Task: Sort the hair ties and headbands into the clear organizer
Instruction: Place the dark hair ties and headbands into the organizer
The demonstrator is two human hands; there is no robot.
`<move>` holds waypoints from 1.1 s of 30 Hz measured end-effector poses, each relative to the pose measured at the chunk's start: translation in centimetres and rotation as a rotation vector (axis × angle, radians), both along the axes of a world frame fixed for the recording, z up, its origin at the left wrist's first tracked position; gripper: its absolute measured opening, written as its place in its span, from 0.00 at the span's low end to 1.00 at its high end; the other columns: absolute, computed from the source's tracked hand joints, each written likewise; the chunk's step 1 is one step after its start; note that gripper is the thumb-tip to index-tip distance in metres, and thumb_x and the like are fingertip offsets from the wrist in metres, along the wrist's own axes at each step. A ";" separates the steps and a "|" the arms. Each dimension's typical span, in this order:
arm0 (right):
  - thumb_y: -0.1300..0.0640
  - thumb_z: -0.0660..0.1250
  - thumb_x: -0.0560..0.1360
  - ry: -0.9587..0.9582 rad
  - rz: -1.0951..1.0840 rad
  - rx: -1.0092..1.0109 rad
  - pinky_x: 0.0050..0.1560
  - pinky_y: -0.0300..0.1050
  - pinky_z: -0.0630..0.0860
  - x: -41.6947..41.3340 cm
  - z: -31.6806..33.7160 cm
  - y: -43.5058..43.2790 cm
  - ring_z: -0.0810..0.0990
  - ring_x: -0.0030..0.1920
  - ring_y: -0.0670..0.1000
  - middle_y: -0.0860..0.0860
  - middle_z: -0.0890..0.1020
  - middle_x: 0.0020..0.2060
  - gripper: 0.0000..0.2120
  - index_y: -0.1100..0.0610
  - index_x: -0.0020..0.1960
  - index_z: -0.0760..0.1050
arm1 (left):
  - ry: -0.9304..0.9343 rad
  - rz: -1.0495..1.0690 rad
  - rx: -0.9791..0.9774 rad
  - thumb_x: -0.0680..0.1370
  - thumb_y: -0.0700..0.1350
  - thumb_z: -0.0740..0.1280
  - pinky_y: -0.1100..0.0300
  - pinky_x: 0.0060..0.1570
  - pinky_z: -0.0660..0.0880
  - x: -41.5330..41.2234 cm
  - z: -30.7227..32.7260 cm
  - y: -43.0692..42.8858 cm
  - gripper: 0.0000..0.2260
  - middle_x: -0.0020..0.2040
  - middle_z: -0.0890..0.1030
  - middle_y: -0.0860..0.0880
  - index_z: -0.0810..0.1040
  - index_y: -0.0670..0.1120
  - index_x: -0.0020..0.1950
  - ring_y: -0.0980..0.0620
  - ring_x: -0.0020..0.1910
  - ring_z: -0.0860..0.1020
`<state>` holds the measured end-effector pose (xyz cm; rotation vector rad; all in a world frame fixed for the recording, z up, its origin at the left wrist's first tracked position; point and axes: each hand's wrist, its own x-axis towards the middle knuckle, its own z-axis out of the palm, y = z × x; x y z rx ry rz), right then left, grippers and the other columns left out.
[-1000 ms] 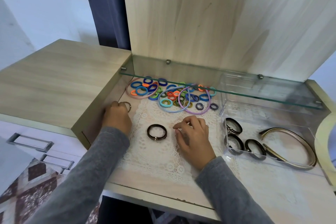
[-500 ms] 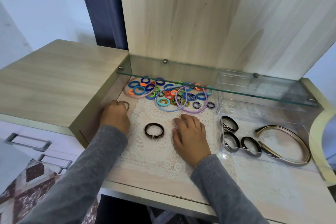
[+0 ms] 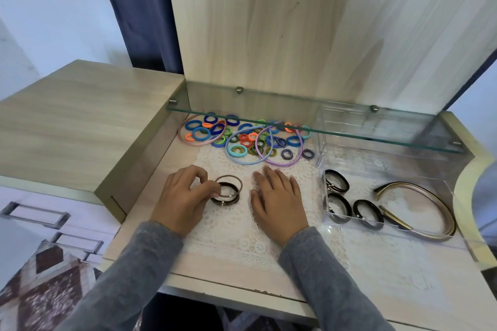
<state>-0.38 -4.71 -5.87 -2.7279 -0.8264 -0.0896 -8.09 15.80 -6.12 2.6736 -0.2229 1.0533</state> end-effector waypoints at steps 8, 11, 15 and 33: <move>0.44 0.46 0.79 0.016 0.005 0.003 0.74 0.55 0.47 0.0 0.0 -0.1 0.55 0.74 0.52 0.49 0.59 0.75 0.25 0.49 0.74 0.60 | 0.119 0.069 -0.009 0.61 0.29 0.76 0.58 0.48 0.62 -0.5 0.4 0.1 0.24 0.42 0.75 0.52 0.75 0.54 0.46 0.49 0.43 0.74; 0.44 0.46 0.79 0.014 0.007 0.006 0.74 0.55 0.47 0.0 0.1 -0.2 0.55 0.74 0.53 0.49 0.59 0.75 0.25 0.49 0.74 0.59 | 0.172 0.075 -0.034 0.60 0.29 0.77 0.57 0.48 0.63 -0.7 0.3 0.4 0.27 0.43 0.75 0.52 0.75 0.55 0.46 0.50 0.45 0.73; 0.43 0.44 0.78 0.017 0.008 0.016 0.74 0.55 0.48 0.0 0.1 -0.1 0.55 0.74 0.52 0.49 0.59 0.75 0.27 0.49 0.74 0.60 | 0.168 0.096 -0.035 0.65 0.36 0.77 0.50 0.49 0.65 -0.7 0.0 0.4 0.18 0.45 0.76 0.54 0.78 0.56 0.45 0.52 0.48 0.73; 0.48 0.68 0.71 -0.119 0.297 0.046 0.70 0.62 0.55 -0.3 2.3 1.0 0.60 0.69 0.58 0.54 0.67 0.68 0.14 0.43 0.57 0.78 | 0.776 0.487 -0.113 0.82 0.55 0.45 0.50 0.75 0.42 0.5 0.4 -0.2 0.24 0.78 0.41 0.56 0.43 0.56 0.78 0.52 0.77 0.42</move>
